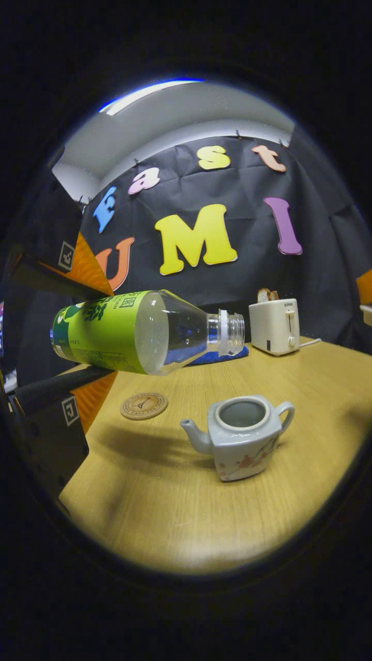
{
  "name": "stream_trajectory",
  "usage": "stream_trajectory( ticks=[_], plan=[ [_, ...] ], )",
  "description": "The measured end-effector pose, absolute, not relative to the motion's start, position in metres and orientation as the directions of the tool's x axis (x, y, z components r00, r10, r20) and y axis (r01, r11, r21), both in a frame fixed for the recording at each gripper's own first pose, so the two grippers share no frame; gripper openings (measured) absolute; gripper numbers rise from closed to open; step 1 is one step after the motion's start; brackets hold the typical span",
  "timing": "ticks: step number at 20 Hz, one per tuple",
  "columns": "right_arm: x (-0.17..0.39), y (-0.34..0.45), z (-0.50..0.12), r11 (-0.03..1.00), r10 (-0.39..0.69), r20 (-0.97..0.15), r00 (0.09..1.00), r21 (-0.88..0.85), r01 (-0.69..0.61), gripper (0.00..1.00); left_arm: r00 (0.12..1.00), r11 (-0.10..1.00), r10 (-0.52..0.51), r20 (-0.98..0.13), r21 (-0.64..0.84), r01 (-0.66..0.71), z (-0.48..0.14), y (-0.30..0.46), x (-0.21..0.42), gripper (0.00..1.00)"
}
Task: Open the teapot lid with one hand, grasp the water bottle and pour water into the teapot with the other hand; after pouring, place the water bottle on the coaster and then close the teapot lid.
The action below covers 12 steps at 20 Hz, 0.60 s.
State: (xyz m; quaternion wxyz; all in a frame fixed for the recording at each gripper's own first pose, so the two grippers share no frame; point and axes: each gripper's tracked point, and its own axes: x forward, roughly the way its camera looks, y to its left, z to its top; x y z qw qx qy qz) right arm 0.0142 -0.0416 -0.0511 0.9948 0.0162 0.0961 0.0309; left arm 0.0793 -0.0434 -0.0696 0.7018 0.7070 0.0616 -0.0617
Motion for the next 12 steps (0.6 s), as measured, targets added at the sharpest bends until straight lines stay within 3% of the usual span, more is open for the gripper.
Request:
stream_trajectory(
  ticks=[5, 7, 12],
  plan=[
    [0.007, -0.026, -0.037, 0.991, 0.100, -0.188, 0.977, 0.104, -0.081, 0.00, 0.971, 0.474, -0.039, -0.236, 0.851, 0.226, -0.084, -0.051, 0.069, 0.69],
    [0.006, -0.021, -0.029, 0.992, 0.099, -0.174, 0.980, 0.090, -0.084, 0.00, 0.973, 0.630, -0.053, -0.225, 0.748, 0.207, -0.078, -0.051, 0.054, 0.73],
    [0.006, 0.001, -0.017, 0.990, 0.124, -0.154, 0.980, 0.083, -0.113, 0.00, 0.970, 0.876, -0.112, -0.218, 0.440, 0.200, -0.057, -0.045, 0.055, 0.73]
  ],
)
